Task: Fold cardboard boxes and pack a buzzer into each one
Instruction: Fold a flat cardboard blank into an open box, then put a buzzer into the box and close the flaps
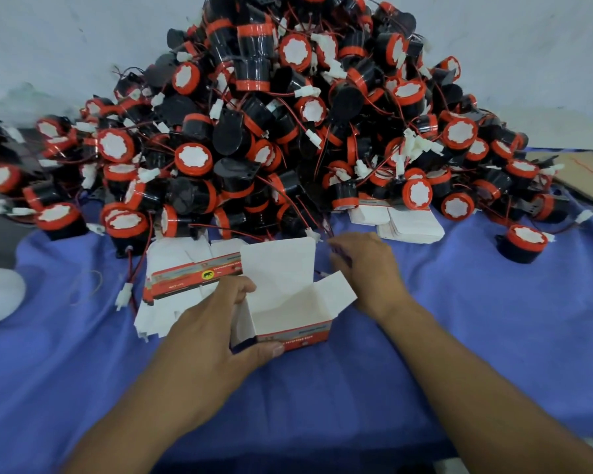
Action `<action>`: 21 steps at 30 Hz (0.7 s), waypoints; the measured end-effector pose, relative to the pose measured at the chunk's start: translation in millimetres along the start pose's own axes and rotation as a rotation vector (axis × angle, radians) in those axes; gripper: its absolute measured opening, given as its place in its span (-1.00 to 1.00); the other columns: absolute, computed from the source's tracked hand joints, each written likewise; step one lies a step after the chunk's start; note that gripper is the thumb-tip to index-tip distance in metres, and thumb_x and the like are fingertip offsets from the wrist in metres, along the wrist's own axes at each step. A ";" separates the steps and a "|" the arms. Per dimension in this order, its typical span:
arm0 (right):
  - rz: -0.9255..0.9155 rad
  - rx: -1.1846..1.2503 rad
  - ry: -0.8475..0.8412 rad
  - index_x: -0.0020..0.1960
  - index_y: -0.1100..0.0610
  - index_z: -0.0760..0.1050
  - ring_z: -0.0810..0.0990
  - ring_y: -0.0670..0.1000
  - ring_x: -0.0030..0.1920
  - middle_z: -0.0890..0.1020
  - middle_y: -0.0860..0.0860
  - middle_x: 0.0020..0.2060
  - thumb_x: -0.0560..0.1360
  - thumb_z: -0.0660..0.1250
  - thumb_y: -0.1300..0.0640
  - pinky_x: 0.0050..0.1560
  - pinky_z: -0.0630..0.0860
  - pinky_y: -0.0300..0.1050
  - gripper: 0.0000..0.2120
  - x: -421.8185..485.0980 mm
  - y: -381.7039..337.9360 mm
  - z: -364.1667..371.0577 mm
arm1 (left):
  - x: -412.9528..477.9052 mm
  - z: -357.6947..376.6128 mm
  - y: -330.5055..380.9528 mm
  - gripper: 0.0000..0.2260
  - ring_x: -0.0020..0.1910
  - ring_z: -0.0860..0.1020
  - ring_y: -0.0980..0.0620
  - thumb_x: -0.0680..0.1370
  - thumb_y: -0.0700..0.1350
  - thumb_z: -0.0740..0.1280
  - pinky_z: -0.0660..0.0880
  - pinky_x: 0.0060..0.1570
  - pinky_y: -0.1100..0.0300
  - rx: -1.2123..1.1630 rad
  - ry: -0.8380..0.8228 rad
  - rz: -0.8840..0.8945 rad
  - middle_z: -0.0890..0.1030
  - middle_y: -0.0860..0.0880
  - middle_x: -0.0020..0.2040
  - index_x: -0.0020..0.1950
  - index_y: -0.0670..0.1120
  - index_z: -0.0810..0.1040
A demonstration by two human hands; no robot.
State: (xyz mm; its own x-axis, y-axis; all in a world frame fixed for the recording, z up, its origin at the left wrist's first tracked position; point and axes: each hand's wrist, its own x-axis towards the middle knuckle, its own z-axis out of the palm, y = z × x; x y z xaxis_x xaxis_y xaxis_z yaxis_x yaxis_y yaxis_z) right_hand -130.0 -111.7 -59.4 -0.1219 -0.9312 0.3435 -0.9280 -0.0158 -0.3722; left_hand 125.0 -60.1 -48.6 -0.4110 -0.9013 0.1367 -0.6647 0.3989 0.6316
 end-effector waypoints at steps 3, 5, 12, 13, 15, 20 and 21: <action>0.065 0.194 0.128 0.00 0.13 0.67 0.62 0.01 -0.06 0.70 -0.02 -0.15 0.52 0.33 0.32 -0.08 0.45 -0.20 -0.82 -3.5 -0.7 -8.0 | 0.8 0.9 -0.8 -0.42 -0.01 0.46 0.23 0.36 0.30 0.45 0.37 -0.15 0.38 -0.014 0.005 0.002 0.34 0.48 0.11 0.14 0.47 0.09; 0.116 0.370 0.135 0.07 0.07 0.60 0.58 -0.15 -0.21 0.61 -0.17 -0.23 0.54 0.31 0.34 -0.21 0.43 -0.41 -0.77 -8.0 2.9 -18.9 | 1.7 2.2 -1.4 -0.42 -0.04 0.49 0.21 0.36 0.30 0.46 0.38 -0.18 0.37 -0.024 0.007 0.003 0.39 0.42 0.13 0.16 0.43 0.13; 0.450 0.932 0.126 -0.24 -0.03 0.69 0.49 -0.18 -0.38 0.64 -0.14 -0.31 0.60 0.15 0.32 -0.20 0.58 -0.15 -0.54 -24.8 19.1 -73.1 | 4.1 10.8 4.5 -0.40 -0.03 0.51 0.18 0.34 0.30 0.48 0.40 -0.18 0.33 -0.026 -0.034 0.022 0.39 0.46 0.13 0.13 0.52 0.11; 0.468 0.835 0.076 -0.26 -0.01 0.67 0.48 -0.15 -0.38 0.60 -0.12 -0.35 0.61 0.14 0.30 -0.20 0.58 -0.08 -0.55 -29.6 26.1 -78.7 | 5.0 12.4 6.4 -0.40 -0.03 0.50 0.20 0.35 0.31 0.48 0.40 -0.20 0.33 -0.025 -0.048 0.028 0.39 0.46 0.14 0.13 0.52 0.10; 0.477 0.495 -0.048 -0.19 0.14 0.63 0.44 -0.03 -0.33 0.50 -0.02 -0.41 0.62 0.16 0.21 -0.19 0.56 0.12 -0.68 -39.5 44.8 -90.8 | 5.7 14.2 9.7 -0.40 0.00 0.47 0.29 0.35 0.33 0.46 0.40 -0.23 0.35 -0.022 -0.068 0.038 0.38 0.47 0.12 0.13 0.54 0.08; 0.530 -0.290 -0.182 -0.19 0.20 0.49 0.52 0.18 -0.17 0.56 0.13 -0.21 0.57 0.28 0.16 -0.23 0.42 -0.03 -0.81 -58.3 79.9 -114.7 | 6.0 12.2 16.7 -0.41 0.04 0.40 0.42 0.35 0.36 0.44 0.38 -0.24 0.38 0.020 -0.076 0.057 0.39 0.50 0.02 0.12 0.55 0.06; 0.517 -0.388 -0.145 0.01 0.19 0.54 0.53 0.25 0.02 0.58 0.18 -0.01 0.55 0.31 0.15 -0.08 0.47 0.02 -0.89 -60.6 78.7 -115.9 | 6.1 11.8 17.8 -0.42 0.02 0.39 0.45 0.35 0.35 0.44 0.38 -0.25 0.39 0.021 -0.074 0.061 0.40 0.51 -0.01 0.13 0.52 0.08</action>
State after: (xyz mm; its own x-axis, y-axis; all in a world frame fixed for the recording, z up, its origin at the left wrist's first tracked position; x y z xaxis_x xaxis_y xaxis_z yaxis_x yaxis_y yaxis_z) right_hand -236.4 -14.2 -9.5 -0.5627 -0.8233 0.0744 -0.8251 0.5538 -0.1115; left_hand 103.3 -56.5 -45.5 -0.4960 -0.8604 0.1172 -0.6495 0.4572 0.6076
